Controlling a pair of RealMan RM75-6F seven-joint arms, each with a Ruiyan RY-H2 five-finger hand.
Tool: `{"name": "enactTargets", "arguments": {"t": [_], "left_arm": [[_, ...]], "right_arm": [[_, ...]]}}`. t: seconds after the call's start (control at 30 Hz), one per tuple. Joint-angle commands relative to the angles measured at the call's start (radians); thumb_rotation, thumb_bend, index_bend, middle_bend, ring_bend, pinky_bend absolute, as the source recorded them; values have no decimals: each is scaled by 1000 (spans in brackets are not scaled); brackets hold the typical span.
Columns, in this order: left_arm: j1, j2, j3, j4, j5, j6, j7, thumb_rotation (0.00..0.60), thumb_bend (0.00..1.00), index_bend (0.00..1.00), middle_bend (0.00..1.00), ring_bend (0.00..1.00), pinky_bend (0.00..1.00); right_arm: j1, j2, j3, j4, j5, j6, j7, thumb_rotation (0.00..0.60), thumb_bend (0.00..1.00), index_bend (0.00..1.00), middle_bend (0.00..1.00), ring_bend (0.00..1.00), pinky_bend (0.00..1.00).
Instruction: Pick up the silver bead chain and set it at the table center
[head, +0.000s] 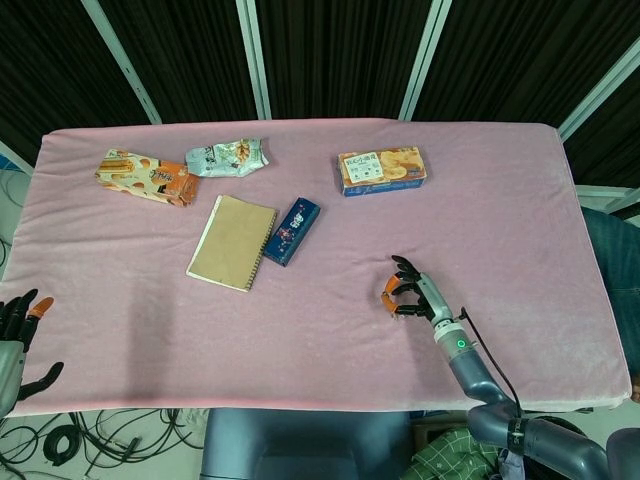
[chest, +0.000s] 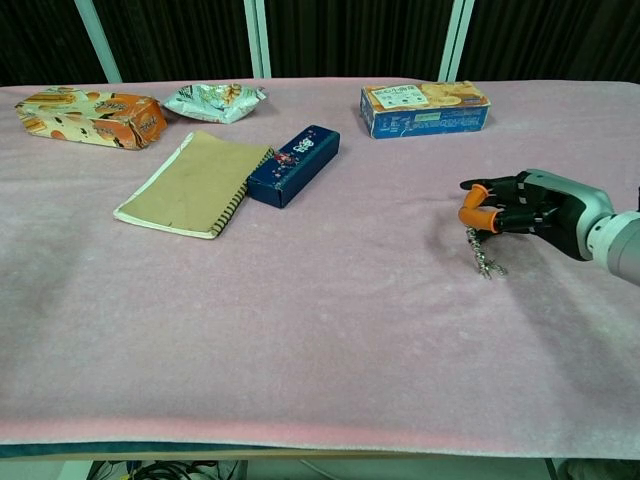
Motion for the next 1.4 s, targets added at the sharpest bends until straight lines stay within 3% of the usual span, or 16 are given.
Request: {"name": "enactTargets", "arguments": {"t": [0.03,0.8,1.4], "left_arm": [[1,0,0,0,-1,2,-1,600,223,132,0,0,0],[5,10,2,1,12,11,-22,600,223,133,0,0,0],[7,8,4,0,18,12,-18,600,223,133,0,0,0]], "right_arm": [[0,-1,1,5,2,-5,8,586,342,605,49,59,285],[8,44,16,-71,-17,24,-27,588,342,605,56,59,284],[14,28,-4,7,-3,-19,-25,588,343,605,56,59,285]]}}
